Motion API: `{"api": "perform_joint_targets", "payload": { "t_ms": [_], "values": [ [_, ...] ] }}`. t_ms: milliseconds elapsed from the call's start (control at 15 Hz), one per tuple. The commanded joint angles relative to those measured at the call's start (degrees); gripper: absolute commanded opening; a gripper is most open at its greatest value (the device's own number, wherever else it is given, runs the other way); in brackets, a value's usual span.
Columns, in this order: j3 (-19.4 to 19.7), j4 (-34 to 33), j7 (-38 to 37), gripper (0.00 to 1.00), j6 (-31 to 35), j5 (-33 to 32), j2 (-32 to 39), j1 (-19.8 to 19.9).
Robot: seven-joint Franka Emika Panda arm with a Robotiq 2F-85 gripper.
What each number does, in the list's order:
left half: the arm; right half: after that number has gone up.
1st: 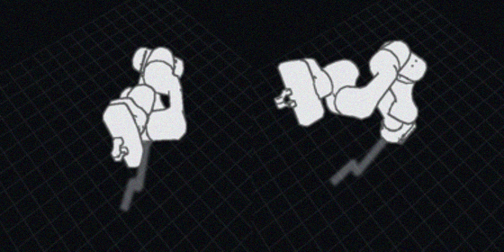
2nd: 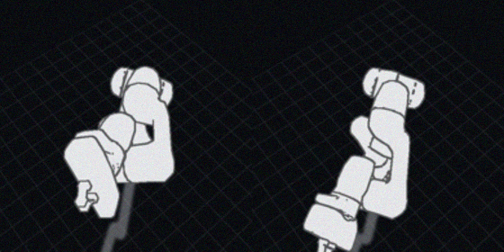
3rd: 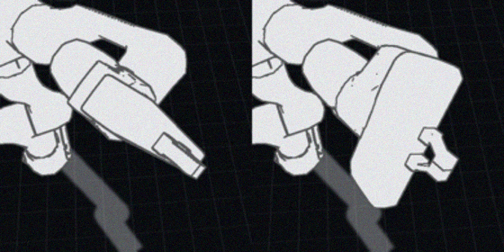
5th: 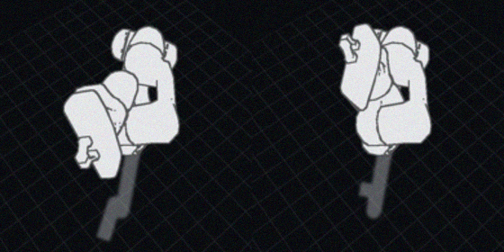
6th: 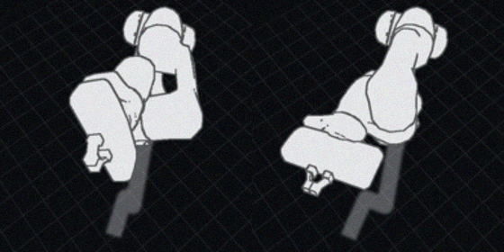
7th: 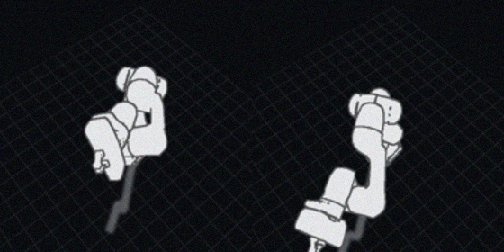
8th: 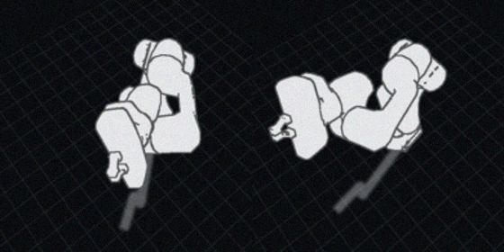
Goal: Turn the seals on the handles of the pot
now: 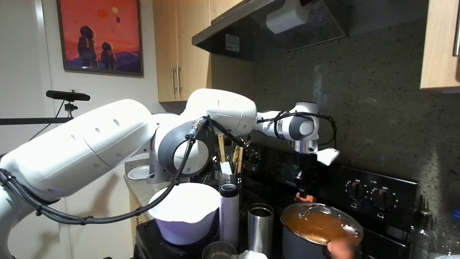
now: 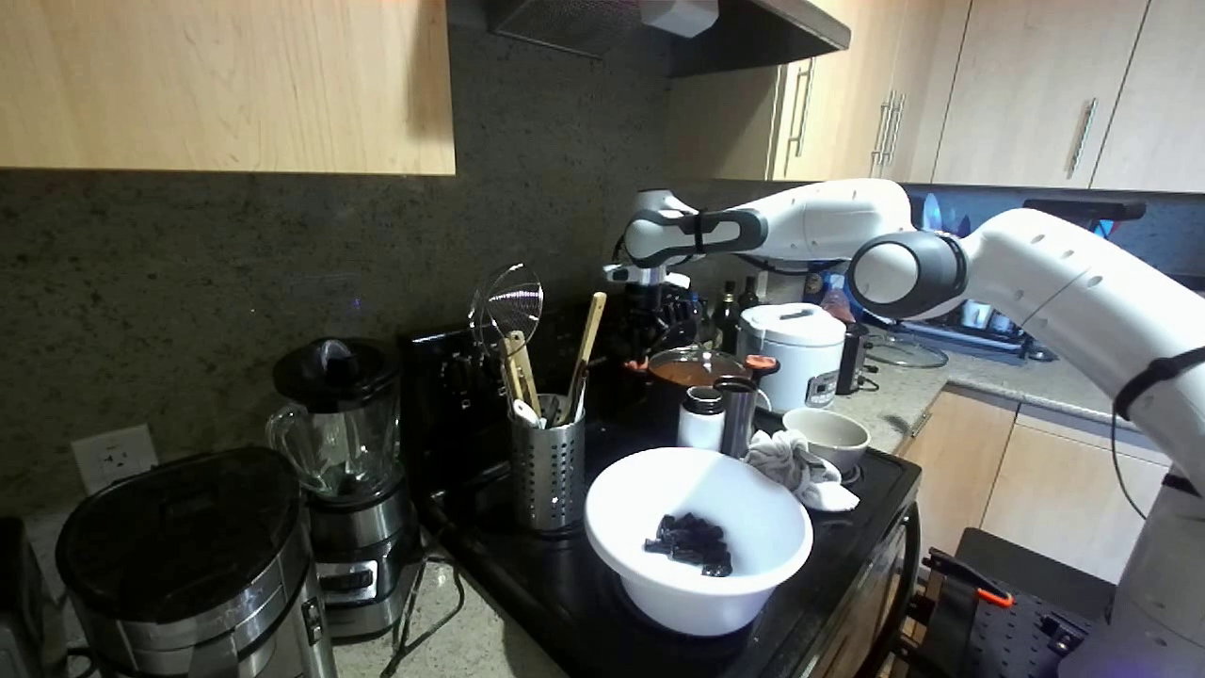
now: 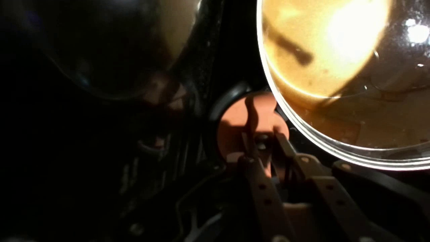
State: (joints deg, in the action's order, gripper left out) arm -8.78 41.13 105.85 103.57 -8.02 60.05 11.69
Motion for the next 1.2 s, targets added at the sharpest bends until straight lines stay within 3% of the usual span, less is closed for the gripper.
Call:
{"api": "perform_joint_targets", "payload": {
  "t_ms": [0, 467, 533, 600, 733, 1133],
  "values": [
    [-0.7, -3.5, 5.9, 0.05, -1.3, -0.6, 0.9, -0.9],
    [-0.4, -4.1, 8.8, 0.05, -1.6, 0.1, 1.1, -1.6],
    [-0.3, -4.2, 8.0, 0.08, -1.7, 0.2, 1.1, -1.7],
    [-0.3, -4.3, 7.0, 0.43, -1.9, 0.6, 1.2, -1.6],
    [-0.1, -4.7, 3.8, 0.50, -2.1, 1.3, 1.0, -1.6],
    [1.8, -7.3, -16.9, 0.94, -2.5, 0.9, 0.5, -2.4]
  ]
}}
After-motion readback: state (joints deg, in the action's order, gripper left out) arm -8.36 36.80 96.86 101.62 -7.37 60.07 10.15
